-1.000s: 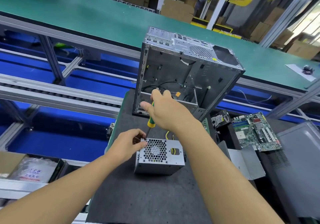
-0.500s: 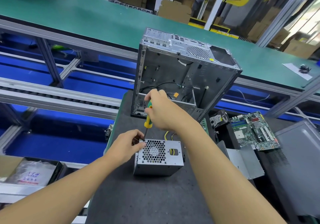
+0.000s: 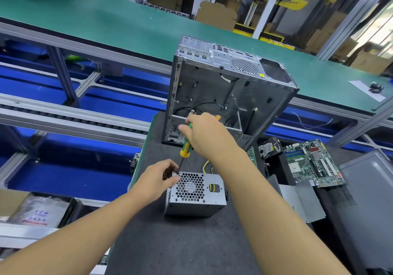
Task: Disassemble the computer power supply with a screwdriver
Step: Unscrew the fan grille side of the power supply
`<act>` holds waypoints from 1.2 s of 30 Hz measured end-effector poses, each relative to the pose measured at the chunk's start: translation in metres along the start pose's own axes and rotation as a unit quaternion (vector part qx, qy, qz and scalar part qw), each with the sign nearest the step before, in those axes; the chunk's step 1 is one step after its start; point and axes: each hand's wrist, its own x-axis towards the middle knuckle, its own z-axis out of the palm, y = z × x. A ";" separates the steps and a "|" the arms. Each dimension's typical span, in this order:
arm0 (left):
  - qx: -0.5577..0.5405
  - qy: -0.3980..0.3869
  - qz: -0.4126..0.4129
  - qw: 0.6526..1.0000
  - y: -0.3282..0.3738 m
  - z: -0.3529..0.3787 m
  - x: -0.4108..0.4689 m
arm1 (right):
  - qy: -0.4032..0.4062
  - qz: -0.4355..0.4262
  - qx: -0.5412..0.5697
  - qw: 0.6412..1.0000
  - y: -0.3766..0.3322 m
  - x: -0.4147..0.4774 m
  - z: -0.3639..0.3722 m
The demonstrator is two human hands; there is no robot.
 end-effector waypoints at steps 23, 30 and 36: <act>0.019 -0.001 -0.008 1.000 0.004 -0.001 -0.003 | 0.025 0.015 0.099 0.995 -0.004 -0.005 -0.003; 0.022 0.000 -0.013 1.000 0.004 -0.002 -0.002 | -0.020 -0.003 0.101 0.995 -0.002 -0.005 -0.013; 0.023 -0.001 -0.014 1.000 0.005 -0.002 -0.002 | -0.037 -0.022 0.072 0.996 0.000 -0.005 -0.016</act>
